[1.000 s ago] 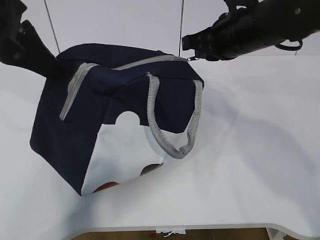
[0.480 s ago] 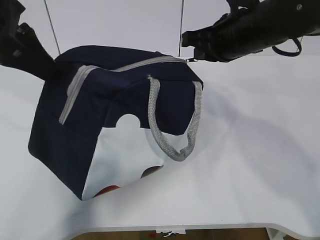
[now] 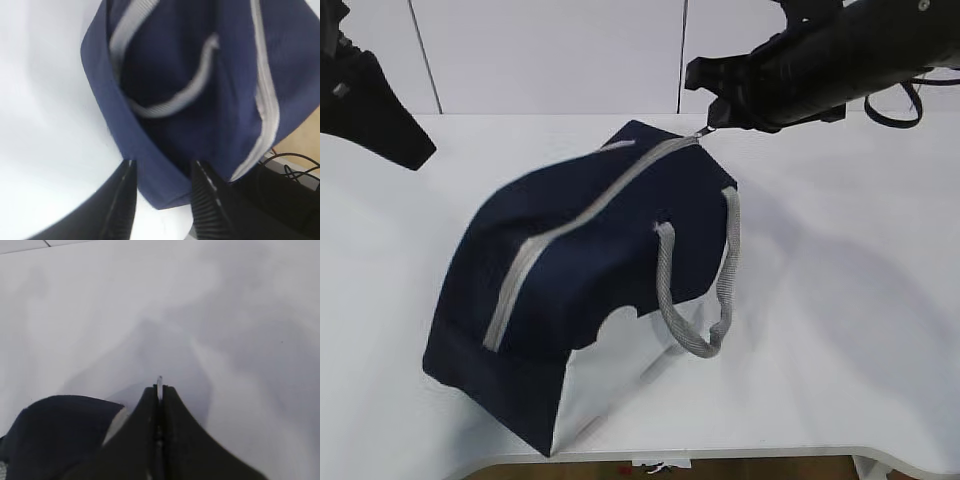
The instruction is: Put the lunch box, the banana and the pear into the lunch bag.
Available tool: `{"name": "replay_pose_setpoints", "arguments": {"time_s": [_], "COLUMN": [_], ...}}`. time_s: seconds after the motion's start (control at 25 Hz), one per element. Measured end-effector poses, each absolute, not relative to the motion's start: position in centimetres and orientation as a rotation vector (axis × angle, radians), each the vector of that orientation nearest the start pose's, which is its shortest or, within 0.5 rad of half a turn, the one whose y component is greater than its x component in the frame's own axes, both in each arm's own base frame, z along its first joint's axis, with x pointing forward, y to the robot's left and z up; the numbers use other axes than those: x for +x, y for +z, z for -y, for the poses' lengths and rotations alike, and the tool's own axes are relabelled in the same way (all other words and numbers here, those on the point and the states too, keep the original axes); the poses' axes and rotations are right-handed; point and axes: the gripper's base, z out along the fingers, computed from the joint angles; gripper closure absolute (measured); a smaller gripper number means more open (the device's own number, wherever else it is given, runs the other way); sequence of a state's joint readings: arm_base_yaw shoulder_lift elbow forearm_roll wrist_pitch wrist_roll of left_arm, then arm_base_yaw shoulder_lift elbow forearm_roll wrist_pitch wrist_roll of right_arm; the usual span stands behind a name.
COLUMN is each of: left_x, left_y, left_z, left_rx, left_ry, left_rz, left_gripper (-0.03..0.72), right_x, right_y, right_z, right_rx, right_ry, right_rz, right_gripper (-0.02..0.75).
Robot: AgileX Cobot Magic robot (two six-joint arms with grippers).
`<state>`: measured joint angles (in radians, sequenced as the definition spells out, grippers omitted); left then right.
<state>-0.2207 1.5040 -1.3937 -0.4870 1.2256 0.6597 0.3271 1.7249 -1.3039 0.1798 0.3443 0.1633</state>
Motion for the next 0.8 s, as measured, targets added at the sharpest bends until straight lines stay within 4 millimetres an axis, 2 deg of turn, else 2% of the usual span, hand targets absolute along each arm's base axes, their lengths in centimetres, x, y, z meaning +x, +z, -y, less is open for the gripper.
{"name": "replay_pose_setpoints", "arguments": {"time_s": [0.24, 0.48, 0.64, 0.8], "left_x": [28.4, 28.6, 29.4, 31.2], "left_y": [34.8, 34.9, 34.2, 34.9], "left_z": [10.7, 11.2, 11.9, 12.5], "left_rx": [0.942, 0.770, 0.728, 0.731], "left_ry": [-0.604, -0.727, -0.827, -0.848], "left_rz": [-2.499, -2.541, -2.563, -2.527], "left_gripper": [0.359, 0.230, 0.208, 0.207], "right_x": [36.7, 36.2, 36.3, 36.4], "right_y": [27.8, 28.1, 29.2, 29.7], "right_z": [-14.9, -16.4, -17.0, -17.1], "right_rx": [-0.051, -0.091, -0.106, -0.110], "right_ry": [0.465, 0.494, 0.515, 0.520], "right_rz": [-2.288, -2.286, -2.254, -2.252], "right_gripper": [0.749, 0.749, 0.749, 0.749]}}
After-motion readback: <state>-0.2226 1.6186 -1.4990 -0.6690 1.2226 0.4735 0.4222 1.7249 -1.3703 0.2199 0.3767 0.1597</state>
